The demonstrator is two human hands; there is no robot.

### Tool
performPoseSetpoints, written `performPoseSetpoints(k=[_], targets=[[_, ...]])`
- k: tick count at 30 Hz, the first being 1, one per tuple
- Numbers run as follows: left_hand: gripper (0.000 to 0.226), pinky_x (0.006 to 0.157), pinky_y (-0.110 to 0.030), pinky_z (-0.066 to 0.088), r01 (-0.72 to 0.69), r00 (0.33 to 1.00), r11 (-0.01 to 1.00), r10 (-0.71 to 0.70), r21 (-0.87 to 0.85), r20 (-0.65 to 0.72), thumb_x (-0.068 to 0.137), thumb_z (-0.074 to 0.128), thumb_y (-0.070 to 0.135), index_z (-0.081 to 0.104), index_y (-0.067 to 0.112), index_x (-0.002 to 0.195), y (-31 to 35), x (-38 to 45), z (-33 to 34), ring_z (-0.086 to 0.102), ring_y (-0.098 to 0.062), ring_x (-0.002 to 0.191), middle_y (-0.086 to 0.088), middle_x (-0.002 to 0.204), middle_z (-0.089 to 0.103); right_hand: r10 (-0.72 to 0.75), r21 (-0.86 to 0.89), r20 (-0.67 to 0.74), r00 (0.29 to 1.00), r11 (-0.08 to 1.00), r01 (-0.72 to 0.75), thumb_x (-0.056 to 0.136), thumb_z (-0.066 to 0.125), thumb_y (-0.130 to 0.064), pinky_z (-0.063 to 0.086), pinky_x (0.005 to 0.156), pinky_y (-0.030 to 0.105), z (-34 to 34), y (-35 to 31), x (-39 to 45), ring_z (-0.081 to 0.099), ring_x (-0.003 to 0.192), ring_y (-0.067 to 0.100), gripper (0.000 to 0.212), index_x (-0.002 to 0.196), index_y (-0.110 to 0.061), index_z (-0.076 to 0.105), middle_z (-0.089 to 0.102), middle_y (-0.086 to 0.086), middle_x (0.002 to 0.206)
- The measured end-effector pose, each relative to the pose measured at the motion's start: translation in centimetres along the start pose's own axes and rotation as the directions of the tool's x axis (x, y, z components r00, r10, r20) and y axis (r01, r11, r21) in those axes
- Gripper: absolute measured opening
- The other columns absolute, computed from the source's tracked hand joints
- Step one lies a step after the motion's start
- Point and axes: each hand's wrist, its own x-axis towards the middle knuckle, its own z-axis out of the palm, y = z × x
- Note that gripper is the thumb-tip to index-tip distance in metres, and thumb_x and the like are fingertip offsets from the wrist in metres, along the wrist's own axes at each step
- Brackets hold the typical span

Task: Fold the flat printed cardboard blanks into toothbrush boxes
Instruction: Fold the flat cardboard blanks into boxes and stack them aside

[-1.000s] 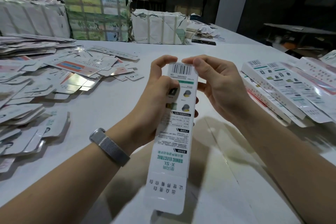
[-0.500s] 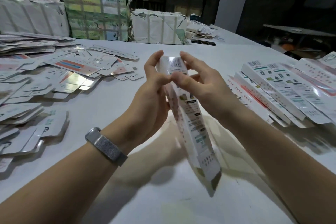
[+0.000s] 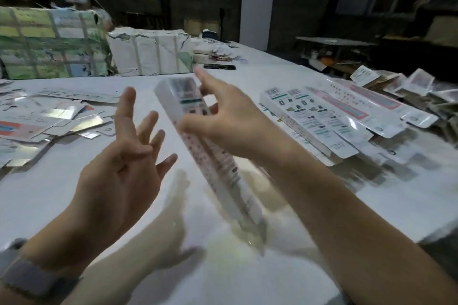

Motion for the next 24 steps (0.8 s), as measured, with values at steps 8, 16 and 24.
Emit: performPoseSetpoints(k=[8, 16, 24], targets=[[0.067, 0.087, -0.051, 0.046, -0.003, 1.000, 0.986, 0.002, 0.166, 0.010, 0.068, 0.052, 0.032, 0.055, 0.046, 0.133, -1.7, 0.1, -2.6, 0.047, -0.010, 0.134, 0.012, 0.139, 0.058, 0.063, -0.414, -0.530, 0.845, 0.851, -0.323, 0.079, 0.063, -0.028, 0.047, 0.069, 0.030, -10.6, 3.9, 0.0, 0.060, 0.081, 0.014, 0.036, 0.114, -0.025, 0.068, 0.062, -0.013, 0.080], [0.046, 0.086, -0.046, 0.049, 0.052, 0.989, 0.925, 0.004, 0.376, -0.146, 0.074, 0.046, 0.014, 0.074, 0.037, 0.101, -1.3, 0.2, -2.3, 0.062, -0.014, 0.116, 0.004, 0.118, 0.071, 0.024, -0.533, -0.543, 0.839, 0.762, -0.367, 0.090, 0.058, -0.012, 0.043, 0.100, 0.041, -9.4, 7.1, 2.2, 0.047, 0.124, 0.030, 0.043, 0.131, -0.023, 0.063, 0.062, 0.008, 0.129], [0.043, 0.097, -0.037, 0.040, 0.320, 0.941, 0.026, 0.107, 0.947, -0.321, 0.088, 0.055, 0.025, 0.053, 0.028, 0.131, 2.7, 0.2, -6.8, 0.048, -0.027, 0.124, -0.007, 0.131, 0.058, -0.382, -0.351, -0.068, 0.922, 0.874, 0.336, 0.088, 0.069, -0.015, 0.048, 0.087, 0.036, 0.6, 3.5, 1.1, 0.059, 0.099, 0.017, 0.017, 0.102, -0.018, 0.076, 0.071, -0.005, 0.103]])
